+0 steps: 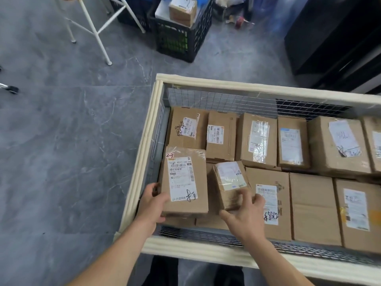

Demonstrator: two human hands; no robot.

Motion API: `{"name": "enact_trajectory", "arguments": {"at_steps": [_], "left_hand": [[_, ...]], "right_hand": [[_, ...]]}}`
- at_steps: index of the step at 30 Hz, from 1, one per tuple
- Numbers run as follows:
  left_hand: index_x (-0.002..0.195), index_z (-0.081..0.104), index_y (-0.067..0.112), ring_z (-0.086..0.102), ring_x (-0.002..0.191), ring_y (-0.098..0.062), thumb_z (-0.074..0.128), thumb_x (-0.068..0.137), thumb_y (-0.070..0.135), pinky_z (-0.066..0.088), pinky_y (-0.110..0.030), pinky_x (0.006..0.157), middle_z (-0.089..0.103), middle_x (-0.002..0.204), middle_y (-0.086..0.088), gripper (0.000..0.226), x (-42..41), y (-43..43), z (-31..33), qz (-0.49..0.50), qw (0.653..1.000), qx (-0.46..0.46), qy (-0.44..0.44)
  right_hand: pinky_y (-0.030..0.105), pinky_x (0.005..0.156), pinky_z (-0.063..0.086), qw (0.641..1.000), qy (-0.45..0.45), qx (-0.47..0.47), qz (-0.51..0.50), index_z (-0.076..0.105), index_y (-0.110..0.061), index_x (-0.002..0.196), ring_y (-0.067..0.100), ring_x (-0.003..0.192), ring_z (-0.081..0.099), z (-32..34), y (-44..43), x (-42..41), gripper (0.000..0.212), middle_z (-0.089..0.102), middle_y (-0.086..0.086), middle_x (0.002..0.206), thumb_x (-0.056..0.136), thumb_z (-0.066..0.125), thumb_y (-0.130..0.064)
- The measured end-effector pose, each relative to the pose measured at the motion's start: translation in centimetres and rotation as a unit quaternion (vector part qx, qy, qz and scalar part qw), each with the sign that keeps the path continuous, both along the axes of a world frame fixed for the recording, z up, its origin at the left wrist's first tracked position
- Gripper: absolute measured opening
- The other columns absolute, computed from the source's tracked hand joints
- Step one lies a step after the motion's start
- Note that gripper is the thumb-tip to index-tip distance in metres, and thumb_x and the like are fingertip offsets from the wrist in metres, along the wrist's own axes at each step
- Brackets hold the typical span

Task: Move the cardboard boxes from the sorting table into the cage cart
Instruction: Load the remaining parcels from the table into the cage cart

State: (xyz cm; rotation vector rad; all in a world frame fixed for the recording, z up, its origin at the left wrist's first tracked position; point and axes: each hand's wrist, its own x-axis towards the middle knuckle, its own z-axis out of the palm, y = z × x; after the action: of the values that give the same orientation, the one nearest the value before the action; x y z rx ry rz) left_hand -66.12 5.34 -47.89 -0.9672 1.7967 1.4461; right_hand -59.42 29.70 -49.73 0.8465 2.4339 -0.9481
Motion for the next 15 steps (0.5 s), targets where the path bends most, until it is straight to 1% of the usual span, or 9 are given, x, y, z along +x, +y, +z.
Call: {"name": "enact_trajectory", "arguments": {"at_steps": [2,3,5,6,8,10,12,15], "left_hand": [[0.128,0.047,0.025,0.063,0.105,-0.026,0.065,0.087,0.011,0.056,-0.053,0.085,0.065,0.118,0.001,0.046,0.1,0.0,-0.8,-0.021,0.999,-0.033,-0.022],[0.127,0.047,0.023,0.065,0.102,-0.026,0.062,0.087,0.009,0.057,-0.048,0.079,0.066,0.116,-0.001,0.045,0.2,0.1,-1.1,-0.028,0.998,-0.052,-0.028],[0.129,0.046,0.018,0.066,0.098,-0.026,0.059,0.086,0.006,0.051,-0.036,0.069,0.067,0.112,-0.004,0.046,0.3,0.2,-1.4,-0.036,0.995,-0.084,-0.027],[0.132,0.045,0.018,0.065,0.098,-0.024,0.061,0.086,0.007,0.048,-0.034,0.068,0.066,0.112,-0.003,0.05,0.3,0.2,-1.5,-0.043,0.994,-0.096,-0.024],[0.137,0.043,0.018,0.061,0.099,-0.02,0.063,0.087,0.007,0.046,-0.033,0.068,0.062,0.115,-0.002,0.055,0.3,0.3,-1.6,-0.068,0.991,-0.117,-0.012],[0.134,0.045,0.015,0.06,0.096,-0.017,0.059,0.088,0.002,0.046,-0.028,0.066,0.062,0.118,-0.002,0.05,0.1,0.3,-1.4,-0.098,0.985,-0.141,0.007],[0.126,0.047,0.015,0.06,0.096,-0.018,0.054,0.09,-0.002,0.044,-0.024,0.061,0.063,0.12,-0.003,0.041,-0.1,0.5,-1.2,-0.126,0.979,-0.158,0.022],[0.128,0.047,0.017,0.06,0.1,-0.021,0.051,0.089,-0.005,0.042,-0.02,0.059,0.062,0.119,0.002,0.045,-0.6,0.8,-0.6,-0.155,0.972,-0.172,0.041]], "right_hand": [[0.045,0.09,0.055,0.999,-0.026,0.0,0.021,0.037,-0.042,0.121,0.029,0.11,0.052,-0.2,-0.1,0.0,0.069,0.029,0.0,0.129,0.065,0.078,-0.045],[0.043,0.092,0.054,0.999,-0.039,0.0,0.035,0.038,-0.039,0.127,0.027,0.114,0.052,-0.2,-0.1,0.0,0.071,0.032,0.002,0.133,0.067,0.076,-0.047],[0.041,0.094,0.053,0.997,-0.052,-0.008,0.049,0.039,-0.035,0.136,0.024,0.116,0.053,-0.1,-0.1,-0.1,0.076,0.035,0.001,0.139,0.07,0.073,-0.048],[0.04,0.094,0.054,0.997,-0.051,-0.016,0.053,0.039,-0.033,0.139,0.022,0.115,0.055,-0.1,-0.1,-0.1,0.077,0.036,0.0,0.141,0.071,0.073,-0.046],[0.036,0.091,0.053,0.997,-0.046,-0.032,0.062,0.041,-0.03,0.14,0.019,0.11,0.057,0.1,-0.1,-0.1,0.073,0.037,-0.001,0.143,0.075,0.072,-0.04],[0.031,0.089,0.05,0.995,-0.042,-0.049,0.073,0.044,-0.027,0.139,0.015,0.107,0.055,0.3,-0.2,-0.1,0.068,0.04,-0.001,0.141,0.077,0.072,-0.034],[0.027,0.089,0.046,0.994,-0.045,-0.063,0.083,0.046,-0.025,0.138,0.013,0.107,0.052,0.5,-0.2,-0.1,0.065,0.042,-0.002,0.139,0.078,0.072,-0.03],[0.027,0.087,0.044,0.99,-0.052,-0.068,0.108,0.046,-0.025,0.139,0.014,0.108,0.051,0.9,-0.2,-0.1,0.064,0.048,-0.004,0.137,0.079,0.069,-0.028]]}}
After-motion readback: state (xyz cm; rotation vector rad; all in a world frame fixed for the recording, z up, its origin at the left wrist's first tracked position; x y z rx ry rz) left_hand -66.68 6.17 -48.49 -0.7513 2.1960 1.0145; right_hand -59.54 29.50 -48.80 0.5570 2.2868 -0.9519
